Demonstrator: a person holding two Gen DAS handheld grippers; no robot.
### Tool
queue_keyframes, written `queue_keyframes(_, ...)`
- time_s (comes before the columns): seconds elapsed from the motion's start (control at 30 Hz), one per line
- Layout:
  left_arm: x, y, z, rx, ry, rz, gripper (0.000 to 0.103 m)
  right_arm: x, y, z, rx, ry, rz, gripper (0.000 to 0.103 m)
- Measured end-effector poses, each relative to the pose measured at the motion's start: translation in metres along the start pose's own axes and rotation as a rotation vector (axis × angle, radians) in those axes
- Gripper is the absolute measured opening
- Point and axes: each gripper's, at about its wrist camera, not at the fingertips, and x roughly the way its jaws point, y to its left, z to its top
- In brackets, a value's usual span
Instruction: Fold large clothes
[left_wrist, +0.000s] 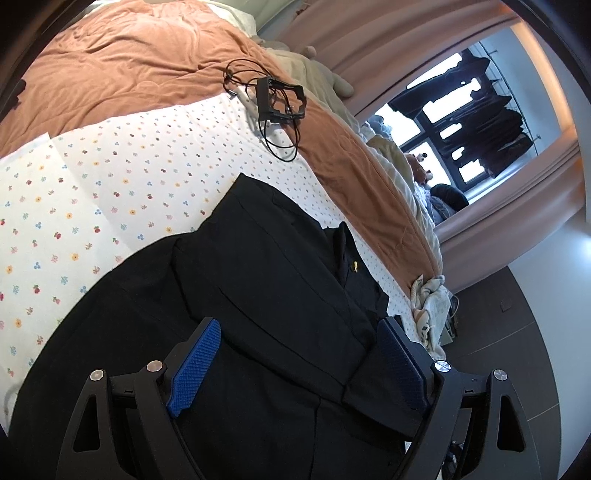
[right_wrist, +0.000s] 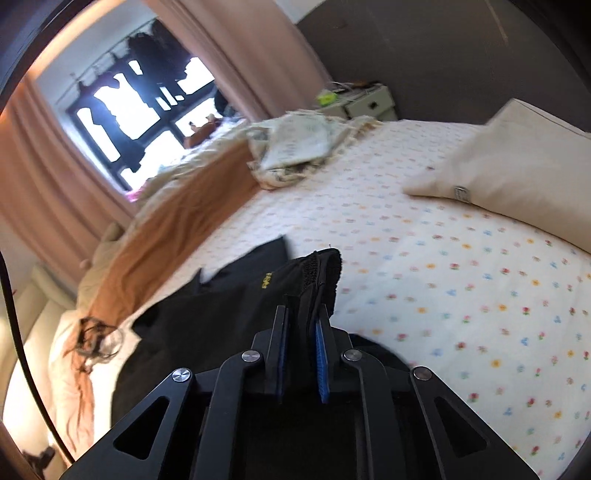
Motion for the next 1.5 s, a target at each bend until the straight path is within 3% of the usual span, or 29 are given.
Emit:
queue_keyframes(0.23,-0.016,0.013,0.012,-0.03,-0.042,0.001,0.087,-0.014,0.077,-0.013,-0.088,-0.015,0.244,0.009)
queue_keyframes(0.4,-0.026,0.023,0.02,-0.031,-0.047,0.009,0.087,-0.009,0.133,-0.035,-0.185,0.003,0.344,0.007)
queue_keyframes(0.57,-0.051,0.04,0.032,-0.003,-0.09,0.064,0.087,-0.004,0.182,-0.061,-0.253,0.049,0.437,0.007)
queue_keyframes(0.8,-0.073,0.076,0.05,-0.055,-0.128,0.108,0.087,0.005,0.253,-0.092,-0.339,0.105,0.576,0.007)
queue_keyframes(0.87,-0.076,0.08,0.052,-0.059,-0.136,0.119,0.087,0.013,0.27,-0.103,-0.352,0.138,0.607,0.007)
queue_keyframes(0.97,-0.077,0.084,0.054,-0.069,-0.143,0.132,0.087,0.042,0.292,-0.132,-0.371,0.276,0.654,0.015)
queue_keyframes(1.03,-0.076,0.084,0.054,-0.065,-0.144,0.143,0.087,0.057,0.297,-0.149,-0.377,0.369,0.637,0.06)
queue_keyframes(1.07,-0.074,0.083,0.054,-0.062,-0.144,0.148,0.087,0.063,0.295,-0.155,-0.375,0.389,0.62,0.067)
queue_keyframes(1.27,-0.058,0.063,0.043,-0.019,-0.108,0.151,0.087,0.082,0.252,-0.141,-0.268,0.429,0.554,0.069)
queue_keyframes(1.5,-0.062,0.025,0.032,0.058,-0.091,0.138,0.087,0.091,0.187,-0.104,-0.151,0.45,0.378,0.069)
